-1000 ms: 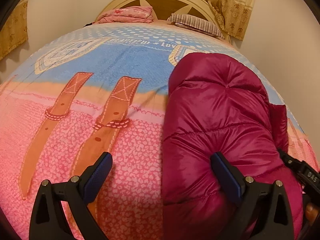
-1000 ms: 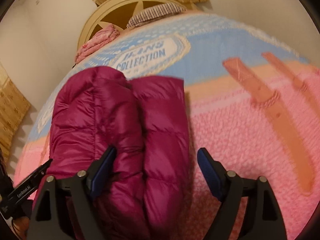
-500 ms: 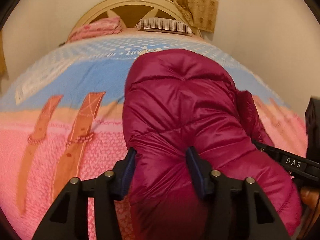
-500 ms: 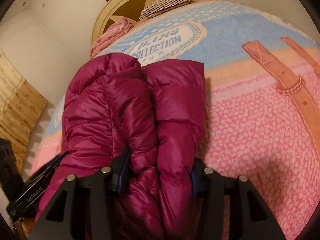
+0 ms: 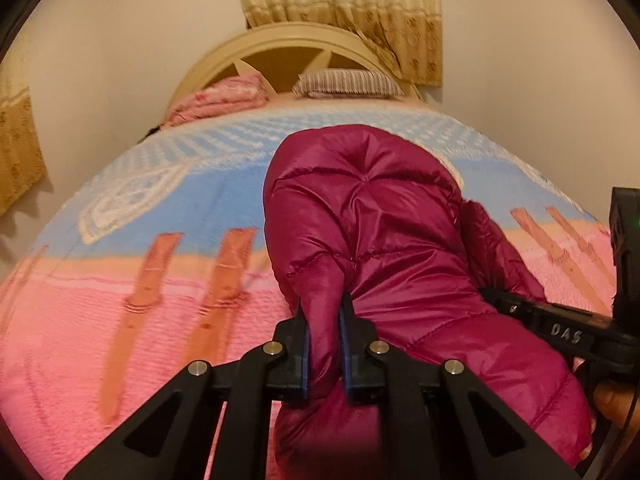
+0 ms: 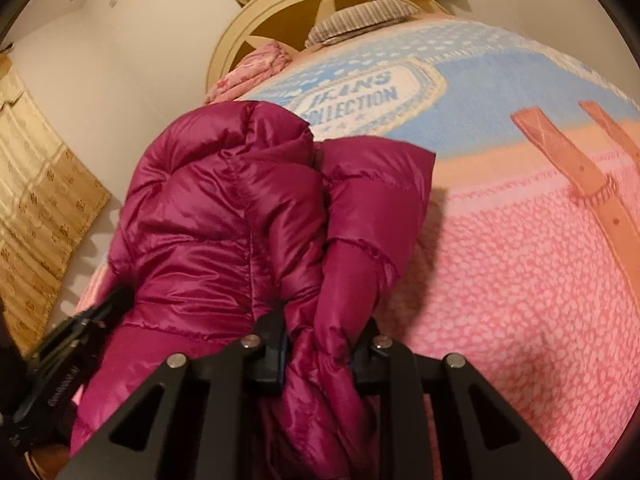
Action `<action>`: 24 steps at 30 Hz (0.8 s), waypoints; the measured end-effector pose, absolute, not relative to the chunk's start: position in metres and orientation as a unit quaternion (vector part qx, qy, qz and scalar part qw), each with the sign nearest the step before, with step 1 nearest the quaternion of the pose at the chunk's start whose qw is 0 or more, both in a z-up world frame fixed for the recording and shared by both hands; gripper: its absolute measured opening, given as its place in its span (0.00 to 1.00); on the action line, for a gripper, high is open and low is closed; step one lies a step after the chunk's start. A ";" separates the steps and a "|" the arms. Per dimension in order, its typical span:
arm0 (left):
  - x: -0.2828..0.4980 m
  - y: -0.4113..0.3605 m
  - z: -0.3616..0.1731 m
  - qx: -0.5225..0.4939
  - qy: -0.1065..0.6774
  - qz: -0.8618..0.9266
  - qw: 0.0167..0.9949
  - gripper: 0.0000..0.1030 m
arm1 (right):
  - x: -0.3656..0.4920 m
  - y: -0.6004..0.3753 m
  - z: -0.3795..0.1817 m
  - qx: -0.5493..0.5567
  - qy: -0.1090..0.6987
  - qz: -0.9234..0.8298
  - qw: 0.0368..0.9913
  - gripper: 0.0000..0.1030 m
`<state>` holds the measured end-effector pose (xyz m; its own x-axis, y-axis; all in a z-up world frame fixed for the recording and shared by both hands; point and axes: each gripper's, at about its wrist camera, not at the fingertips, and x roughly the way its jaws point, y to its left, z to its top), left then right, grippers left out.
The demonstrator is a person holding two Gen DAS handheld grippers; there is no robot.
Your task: Fold large clothes
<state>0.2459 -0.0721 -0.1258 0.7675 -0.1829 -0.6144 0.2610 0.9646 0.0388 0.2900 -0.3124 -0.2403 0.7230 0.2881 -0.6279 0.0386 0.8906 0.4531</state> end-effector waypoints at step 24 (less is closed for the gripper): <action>0.226 0.108 -0.100 -0.018 0.307 0.021 0.951 0.10 | 0.298 -0.278 -0.227 0.117 0.366 0.196 0.902 0.21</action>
